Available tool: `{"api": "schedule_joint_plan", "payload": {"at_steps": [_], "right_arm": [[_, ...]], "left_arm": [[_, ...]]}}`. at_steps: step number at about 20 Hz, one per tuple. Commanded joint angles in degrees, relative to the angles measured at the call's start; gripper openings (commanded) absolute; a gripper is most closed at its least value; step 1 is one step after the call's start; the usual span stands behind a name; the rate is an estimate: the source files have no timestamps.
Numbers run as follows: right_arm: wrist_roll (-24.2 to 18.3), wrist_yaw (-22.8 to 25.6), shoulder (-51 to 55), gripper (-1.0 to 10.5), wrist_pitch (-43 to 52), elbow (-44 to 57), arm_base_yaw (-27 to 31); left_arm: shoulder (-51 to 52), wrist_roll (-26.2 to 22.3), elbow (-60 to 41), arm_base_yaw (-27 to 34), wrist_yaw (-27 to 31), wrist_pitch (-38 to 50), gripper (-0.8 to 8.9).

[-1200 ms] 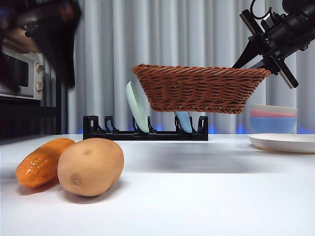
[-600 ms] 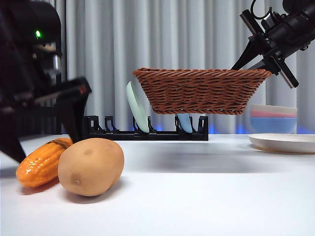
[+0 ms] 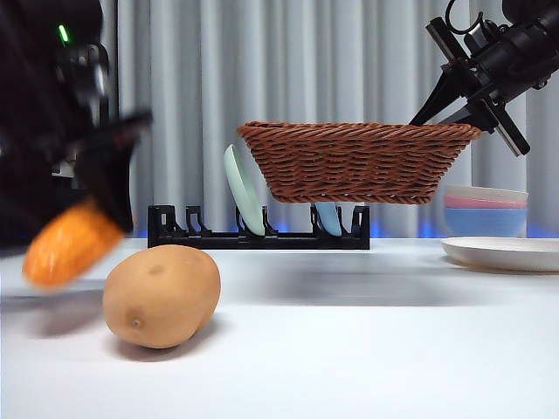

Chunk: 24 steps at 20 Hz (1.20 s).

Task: Pick up the basket,pick up the corn from the table,pick up the potato from the table,pick up the cucumber from the table,put all items into the basket

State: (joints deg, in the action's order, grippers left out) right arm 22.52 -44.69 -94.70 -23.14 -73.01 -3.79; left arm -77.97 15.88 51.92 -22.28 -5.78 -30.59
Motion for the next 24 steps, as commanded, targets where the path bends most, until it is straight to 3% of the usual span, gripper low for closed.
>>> {"api": "schedule_joint_plan", "payload": {"at_steps": [1,5,9,19,20,23,24], "right_arm": [[-0.09,1.05,-0.37,-0.2,0.46,-0.37,-1.29],[-0.11,1.55,-0.48,-0.2,0.31,-0.37,-4.66],[-0.09,1.55,-0.48,-0.2,0.33,-0.37,-8.5],[-0.04,1.27,-0.48,-0.2,0.15,-0.37,-10.95],[-0.04,1.27,-0.48,-0.2,0.15,-0.37,-10.95],[-0.04,1.31,-0.48,-0.2,0.2,-0.37,-10.95],[-0.07,1.36,-0.48,-0.2,0.2,-0.37,-10.95]], "left_arm": [[7.15,-0.92,4.17,-0.13,-2.12,-1.14,-0.08],[10.16,-2.21,18.86,-1.31,-2.19,-2.03,-0.08],[3.1,-4.26,29.33,-2.97,-1.95,-2.14,-0.08],[-20.81,-6.34,36.65,-6.45,2.51,-5.14,0.06],[-21.73,-6.97,36.65,-6.67,2.58,-5.75,0.35],[-22.43,-6.95,36.65,-7.08,2.6,-6.34,5.82],[-22.38,-6.95,37.03,-7.32,2.58,-6.36,5.95]]}}
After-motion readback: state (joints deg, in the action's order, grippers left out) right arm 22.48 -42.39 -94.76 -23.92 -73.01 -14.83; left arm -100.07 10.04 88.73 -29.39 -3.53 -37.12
